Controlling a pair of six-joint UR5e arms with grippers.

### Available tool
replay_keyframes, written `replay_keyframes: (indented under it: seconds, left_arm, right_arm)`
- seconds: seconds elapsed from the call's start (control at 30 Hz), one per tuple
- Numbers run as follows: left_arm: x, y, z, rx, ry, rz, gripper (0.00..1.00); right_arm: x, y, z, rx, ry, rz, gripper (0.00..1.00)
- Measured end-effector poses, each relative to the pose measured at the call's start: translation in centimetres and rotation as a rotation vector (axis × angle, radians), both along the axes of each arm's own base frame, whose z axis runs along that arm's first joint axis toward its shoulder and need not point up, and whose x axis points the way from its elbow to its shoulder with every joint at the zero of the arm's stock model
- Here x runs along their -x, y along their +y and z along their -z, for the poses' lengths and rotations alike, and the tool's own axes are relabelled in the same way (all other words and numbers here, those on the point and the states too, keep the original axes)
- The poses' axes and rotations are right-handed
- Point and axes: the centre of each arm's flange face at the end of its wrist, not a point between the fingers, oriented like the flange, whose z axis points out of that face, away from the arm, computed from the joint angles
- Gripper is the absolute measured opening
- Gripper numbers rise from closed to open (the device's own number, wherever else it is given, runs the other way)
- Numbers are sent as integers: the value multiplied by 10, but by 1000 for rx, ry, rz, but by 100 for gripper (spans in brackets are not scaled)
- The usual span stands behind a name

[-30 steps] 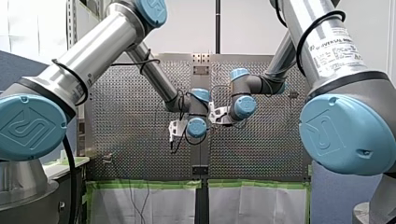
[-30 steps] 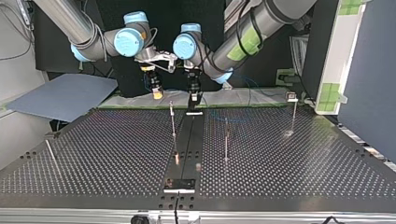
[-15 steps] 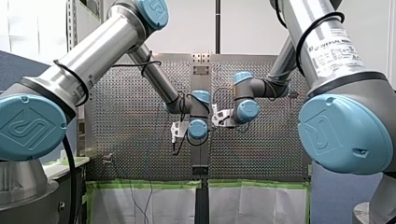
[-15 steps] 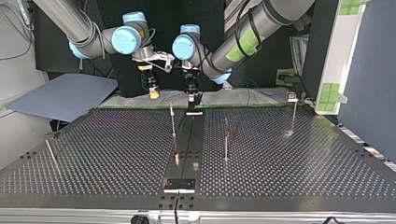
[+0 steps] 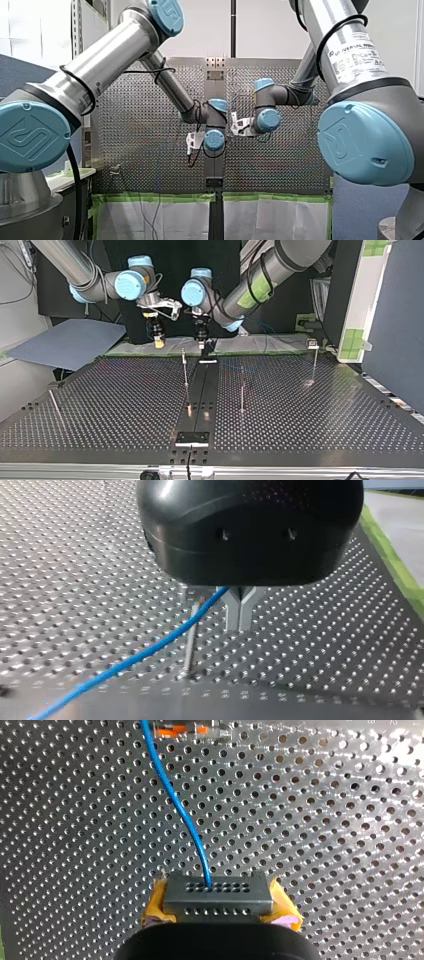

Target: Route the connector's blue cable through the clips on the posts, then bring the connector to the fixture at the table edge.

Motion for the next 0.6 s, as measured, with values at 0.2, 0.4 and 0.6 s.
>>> replay_keyframes:
  seconds: [0.2,0.4,0.6]
  left_arm:
    - [-4,-7,1,10,1,4,0]
    - [-6,-9,-1,16,-5,4,0]
    - [-10,-15,-7,25,-15,9,0]
  right_arm:
    - [5,-6,15,-11,13,9,2]
    - [11,-14,28,-24,15,16,2]
    - [15,-22,26,-16,-3,-4,2]
